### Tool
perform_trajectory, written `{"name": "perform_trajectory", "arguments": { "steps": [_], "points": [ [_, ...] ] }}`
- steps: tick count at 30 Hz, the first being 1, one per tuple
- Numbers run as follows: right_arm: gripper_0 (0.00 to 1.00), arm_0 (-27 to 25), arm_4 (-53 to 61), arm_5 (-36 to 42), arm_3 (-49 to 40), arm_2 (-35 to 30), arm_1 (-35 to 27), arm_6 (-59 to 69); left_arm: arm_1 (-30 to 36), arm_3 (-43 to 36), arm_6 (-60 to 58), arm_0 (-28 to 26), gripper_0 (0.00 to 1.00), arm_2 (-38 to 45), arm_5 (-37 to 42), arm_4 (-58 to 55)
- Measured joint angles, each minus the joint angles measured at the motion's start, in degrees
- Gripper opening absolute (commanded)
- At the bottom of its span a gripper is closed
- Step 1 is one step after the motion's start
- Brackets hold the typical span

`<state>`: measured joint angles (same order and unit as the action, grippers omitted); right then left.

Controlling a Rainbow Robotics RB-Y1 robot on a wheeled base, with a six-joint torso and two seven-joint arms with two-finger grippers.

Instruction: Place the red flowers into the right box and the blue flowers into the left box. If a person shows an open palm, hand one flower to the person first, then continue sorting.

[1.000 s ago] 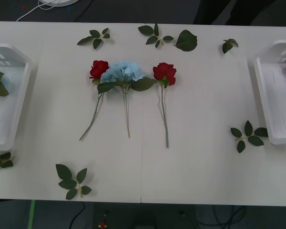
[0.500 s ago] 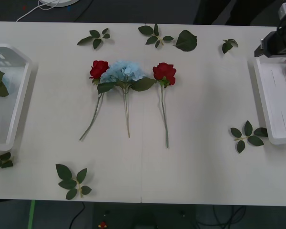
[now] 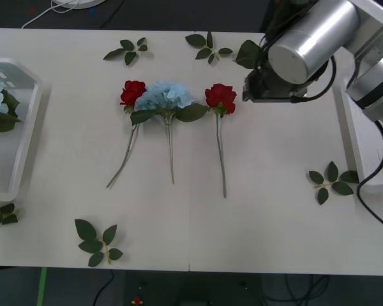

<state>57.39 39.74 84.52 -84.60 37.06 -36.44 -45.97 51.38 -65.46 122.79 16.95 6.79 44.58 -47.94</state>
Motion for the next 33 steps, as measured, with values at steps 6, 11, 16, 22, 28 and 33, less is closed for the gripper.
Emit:
{"name": "perform_trajectory", "arguments": {
  "steps": [6, 11, 16, 22, 28, 33],
  "points": [
    [1.0, 0.0, -5.2, 0.4, 0.4, 0.5, 7.9, 0.0, 0.0, 0.1, -0.2, -0.9, 0.0, 0.1, -0.3, -0.8],
    [1.0, 0.0, -10.7, -3.1, 5.3, 2.5, 12.6, 0.0, 0.0, 0.1, -2.4, -1.1, 0.87, 0.1, -0.7, -1.5],
    [1.0, 0.0, -14.4, -6.7, 12.2, 3.8, 16.1, 0.0, 0.0, 0.1, -4.3, -1.3, 1.0, 0.3, -2.1, -2.6],
    [1.0, 0.0, -17.7, -11.6, 19.5, 3.8, 18.9, 0.0, 0.0, 0.1, -4.3, -1.5, 1.0, 1.5, -2.7, -4.1],
    [1.0, 0.0, -19.3, -16.2, 25.5, 3.8, 21.0, 0.0, 0.0, 0.1, -4.3, -1.5, 1.0, 3.0, -3.0, -13.2],
    [1.0, 0.0, -19.5, -17.0, 27.5, 3.9, 22.0, 0.0, 0.0, 0.1, -4.3, -1.5, 1.0, 3.2, -3.0, -23.9]
  ]
}}
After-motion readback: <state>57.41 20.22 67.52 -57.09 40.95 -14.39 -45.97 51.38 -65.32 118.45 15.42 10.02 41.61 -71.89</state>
